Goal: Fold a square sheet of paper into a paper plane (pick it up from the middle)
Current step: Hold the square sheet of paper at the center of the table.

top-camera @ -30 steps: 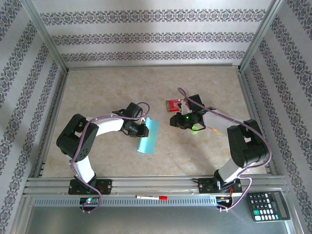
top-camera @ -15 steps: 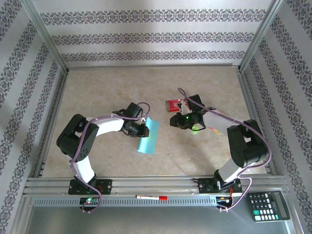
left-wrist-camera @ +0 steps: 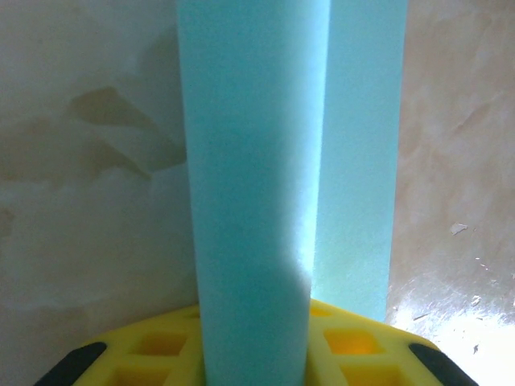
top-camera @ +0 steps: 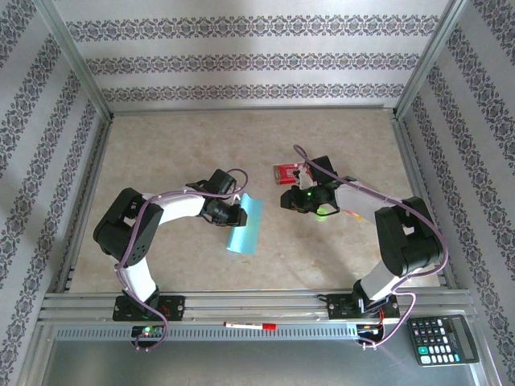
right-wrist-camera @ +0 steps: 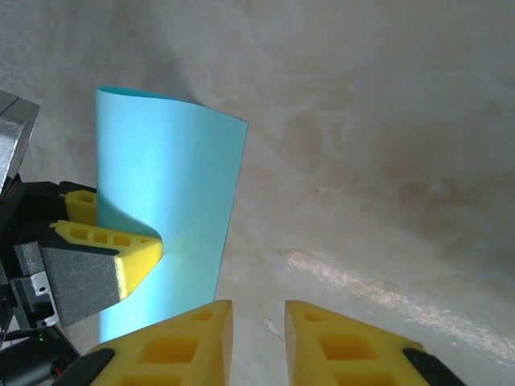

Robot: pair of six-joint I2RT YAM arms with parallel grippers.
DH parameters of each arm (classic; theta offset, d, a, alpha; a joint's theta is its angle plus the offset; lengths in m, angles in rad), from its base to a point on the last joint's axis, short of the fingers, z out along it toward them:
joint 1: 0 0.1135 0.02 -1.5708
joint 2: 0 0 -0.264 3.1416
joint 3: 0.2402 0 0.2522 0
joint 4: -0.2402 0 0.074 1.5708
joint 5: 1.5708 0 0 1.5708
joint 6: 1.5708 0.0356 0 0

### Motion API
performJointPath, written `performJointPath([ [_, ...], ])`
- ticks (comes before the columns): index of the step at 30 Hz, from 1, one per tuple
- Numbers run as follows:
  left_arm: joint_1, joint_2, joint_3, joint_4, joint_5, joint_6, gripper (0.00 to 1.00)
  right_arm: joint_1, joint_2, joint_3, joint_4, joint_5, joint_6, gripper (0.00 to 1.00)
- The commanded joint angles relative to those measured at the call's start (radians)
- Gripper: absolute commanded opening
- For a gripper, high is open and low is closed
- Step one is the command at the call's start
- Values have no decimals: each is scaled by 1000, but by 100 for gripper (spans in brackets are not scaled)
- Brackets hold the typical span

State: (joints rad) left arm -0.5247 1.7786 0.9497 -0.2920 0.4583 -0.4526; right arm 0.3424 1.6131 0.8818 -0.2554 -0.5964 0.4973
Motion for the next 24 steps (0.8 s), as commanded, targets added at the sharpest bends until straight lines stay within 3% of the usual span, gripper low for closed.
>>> performJointPath([
  [1, -2, 93, -58, -144, -193, -4, 28, -8, 13, 19, -9, -19, -7, 24],
  [24, -1, 85, -70, -132, -201, -23, 19, -9, 16, 17, -11, -18, -10, 24],
])
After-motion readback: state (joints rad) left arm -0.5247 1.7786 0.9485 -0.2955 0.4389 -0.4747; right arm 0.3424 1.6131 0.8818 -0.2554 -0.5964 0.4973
